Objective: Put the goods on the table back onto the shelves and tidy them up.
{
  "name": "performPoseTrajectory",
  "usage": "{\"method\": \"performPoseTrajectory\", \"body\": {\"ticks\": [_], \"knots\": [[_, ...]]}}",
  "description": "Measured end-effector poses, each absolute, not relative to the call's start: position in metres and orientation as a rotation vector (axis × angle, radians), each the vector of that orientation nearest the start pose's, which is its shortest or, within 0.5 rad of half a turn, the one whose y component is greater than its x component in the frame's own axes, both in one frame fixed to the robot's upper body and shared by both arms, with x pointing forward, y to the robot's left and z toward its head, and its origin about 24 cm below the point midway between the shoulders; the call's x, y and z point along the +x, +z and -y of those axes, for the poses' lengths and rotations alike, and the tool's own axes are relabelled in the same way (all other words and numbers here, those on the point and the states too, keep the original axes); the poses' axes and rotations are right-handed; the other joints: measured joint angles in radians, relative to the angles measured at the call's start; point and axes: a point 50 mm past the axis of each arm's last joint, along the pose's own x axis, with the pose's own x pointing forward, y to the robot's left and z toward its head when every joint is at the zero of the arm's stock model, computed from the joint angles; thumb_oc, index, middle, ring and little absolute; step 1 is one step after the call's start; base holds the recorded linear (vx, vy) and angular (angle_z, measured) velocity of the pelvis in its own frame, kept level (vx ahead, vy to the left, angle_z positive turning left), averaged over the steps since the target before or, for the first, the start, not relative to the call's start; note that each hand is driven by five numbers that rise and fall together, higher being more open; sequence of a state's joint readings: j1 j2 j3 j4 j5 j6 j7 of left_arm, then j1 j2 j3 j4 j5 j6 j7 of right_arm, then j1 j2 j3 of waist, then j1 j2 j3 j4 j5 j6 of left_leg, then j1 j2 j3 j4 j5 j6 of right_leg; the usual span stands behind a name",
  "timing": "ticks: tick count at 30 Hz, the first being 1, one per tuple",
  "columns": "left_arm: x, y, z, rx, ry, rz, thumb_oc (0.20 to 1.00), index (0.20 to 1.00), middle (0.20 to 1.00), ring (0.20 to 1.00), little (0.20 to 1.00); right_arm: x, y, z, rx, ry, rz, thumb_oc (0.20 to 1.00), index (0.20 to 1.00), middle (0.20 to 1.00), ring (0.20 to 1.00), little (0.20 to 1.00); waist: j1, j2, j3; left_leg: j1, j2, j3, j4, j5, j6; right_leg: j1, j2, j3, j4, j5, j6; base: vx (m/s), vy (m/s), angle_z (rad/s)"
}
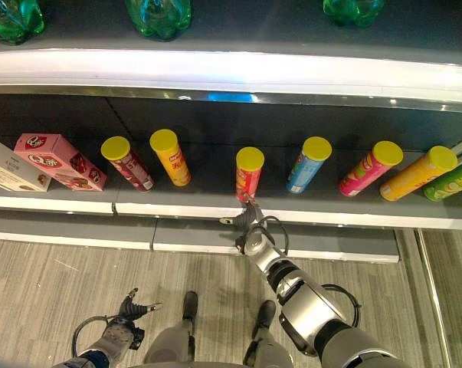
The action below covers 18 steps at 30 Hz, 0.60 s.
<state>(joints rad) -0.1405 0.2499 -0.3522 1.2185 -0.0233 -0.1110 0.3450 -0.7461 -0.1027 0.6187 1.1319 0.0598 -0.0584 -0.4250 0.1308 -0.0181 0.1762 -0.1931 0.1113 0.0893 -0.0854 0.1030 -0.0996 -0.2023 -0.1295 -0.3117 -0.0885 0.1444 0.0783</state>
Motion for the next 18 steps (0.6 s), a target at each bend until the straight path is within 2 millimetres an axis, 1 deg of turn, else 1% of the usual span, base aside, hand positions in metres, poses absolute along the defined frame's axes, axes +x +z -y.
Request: {"method": "performPoseTrajectory", "body": {"ticks": [4, 5, 8, 11, 13, 18], "knots": [[0.152, -0.14, -0.228, 0.59, 0.145, -0.919, 1.0, 1.0, 1.0, 1.0, 1.0, 0.355, 0.018, 0.098, -0.664, 0.042, -0.182, 1.0, 1.0, 1.0, 1.0, 1.0, 0.001, 0.013, 0.02, 0.0, 0.0, 0.0, -0.001, 0.0, 0.0, 0.0, 0.0, -0.001, 0.0, 0.0, 0.0, 0.0, 0.0, 0.0], [0.153, -0.139, -0.228, 0.591, 0.145, -0.916, 1.0, 1.0, 1.0, 1.0, 1.0, 0.357, 0.02, 0.099, -0.666, 0.039, -0.176, 1.0, 1.0, 1.0, 1.0, 1.0, 0.001, 0.013, 0.036, 0.0, 0.001, 0.0, -0.001, 0.0, 0.0, 0.0, 0.001, -0.001, 0.0, 0.0, 0.0, 0.0, 0.0, 0.0], [0.155, -0.138, -0.227, 0.587, 0.141, -0.907, 1.0, 1.0, 1.0, 1.0, 1.0, 0.357, 0.02, 0.103, -0.677, 0.03, -0.183, 1.0, 1.0, 1.0, 1.0, 1.0, 0.001, 0.011, 0.051, -0.017, 0.001, -0.002, 0.0, 0.002, 0.0, -0.015, 0.0, -0.003, 0.0, 0.0, 0.0, 0.0, 0.0, 0.0], [0.156, -0.138, -0.229, 0.589, 0.141, -0.903, 1.0, 1.0, 1.0, 1.0, 1.0, 0.36, 0.022, 0.106, -0.689, 0.019, -0.183, 1.0, 1.0, 1.0, 1.0, 1.0, 0.001, 0.011, 0.08, -0.017, 0.002, -0.002, 0.0, 0.002, 0.0, -0.015, 0.001, -0.003, 0.0, 0.001, -0.001, 0.0, 0.0, 0.0], [0.157, -0.137, -0.229, 0.589, 0.142, -0.898, 1.0, 1.0, 1.0, 1.0, 1.0, 0.364, 0.028, 0.108, -0.695, 0.009, -0.17, 1.0, 1.0, 1.0, 1.0, 1.0, 0.001, 0.01, 0.092, -0.017, 0.001, -0.002, -0.001, 0.002, 0.0, -0.015, 0.001, -0.003, 0.0, 0.001, -0.001, 0.0, 0.0, 0.0], [0.158, -0.136, -0.229, 0.583, 0.141, -0.889, 1.0, 1.0, 1.0, 1.0, 1.0, 0.367, 0.033, 0.112, -0.701, -0.004, -0.161, 1.0, 1.0, 1.0, 1.0, 1.0, 0.001, 0.012, 0.096, -0.017, 0.001, -0.002, -0.001, 0.002, 0.0, -0.015, 0.001, -0.003, 0.0, 0.001, -0.001, 0.0, 0.0, 0.0]]}}
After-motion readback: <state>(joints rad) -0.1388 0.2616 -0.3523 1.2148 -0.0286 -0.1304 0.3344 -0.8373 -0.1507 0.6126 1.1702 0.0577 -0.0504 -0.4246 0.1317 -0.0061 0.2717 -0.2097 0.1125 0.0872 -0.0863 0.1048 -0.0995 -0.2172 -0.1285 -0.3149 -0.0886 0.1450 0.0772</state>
